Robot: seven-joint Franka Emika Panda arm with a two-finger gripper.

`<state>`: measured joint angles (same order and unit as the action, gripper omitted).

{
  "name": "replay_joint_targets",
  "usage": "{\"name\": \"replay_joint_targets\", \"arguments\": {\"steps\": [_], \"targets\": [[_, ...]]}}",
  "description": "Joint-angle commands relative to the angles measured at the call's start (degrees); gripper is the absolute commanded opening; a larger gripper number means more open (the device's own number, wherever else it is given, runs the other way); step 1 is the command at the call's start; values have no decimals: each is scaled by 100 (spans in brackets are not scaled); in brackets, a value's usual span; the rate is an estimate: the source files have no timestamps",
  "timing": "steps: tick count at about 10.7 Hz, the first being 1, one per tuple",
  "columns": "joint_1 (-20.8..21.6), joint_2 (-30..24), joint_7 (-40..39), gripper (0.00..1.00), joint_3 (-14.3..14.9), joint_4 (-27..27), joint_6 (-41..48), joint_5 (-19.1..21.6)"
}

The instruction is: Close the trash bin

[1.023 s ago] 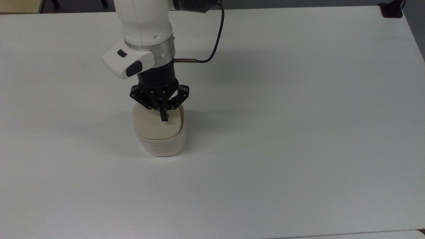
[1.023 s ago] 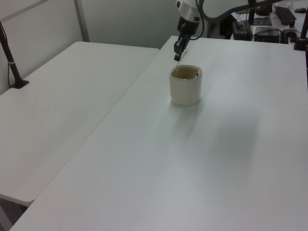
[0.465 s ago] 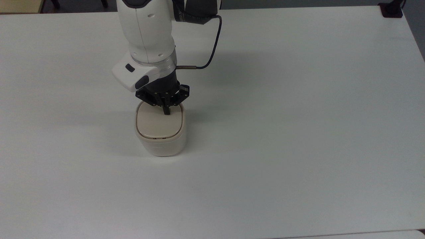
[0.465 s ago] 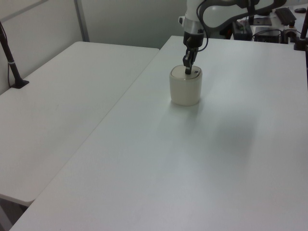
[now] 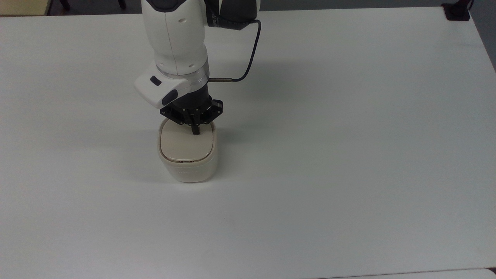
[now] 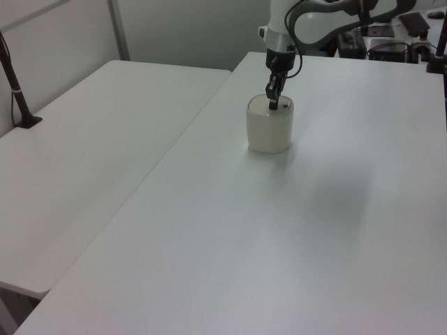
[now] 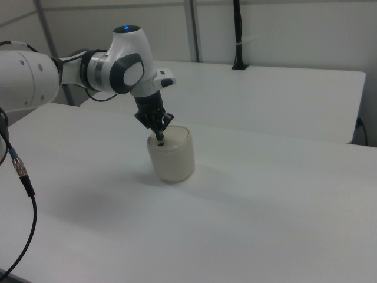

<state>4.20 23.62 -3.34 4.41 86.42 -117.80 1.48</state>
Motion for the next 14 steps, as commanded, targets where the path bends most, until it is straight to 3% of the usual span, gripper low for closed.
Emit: {"name": "replay_joint_targets", "arguments": {"steps": [1,4,6,7,8,9,12,14], "targets": [[107,142,8,1,16,235,-138,-69],[81,-347,44,1,16,234,97,-43],[20,-970,-18,12,25,252,1044,-43],[28,-1269,34,36,25,348,1518,-43],[54,-1603,44,79,25,523,1914,-43],[54,-1963,44,100,16,794,2153,-43],[19,-2721,44,100,16,1376,2217,-52],[2,-2758,61,100,68,1333,2226,-43]]}}
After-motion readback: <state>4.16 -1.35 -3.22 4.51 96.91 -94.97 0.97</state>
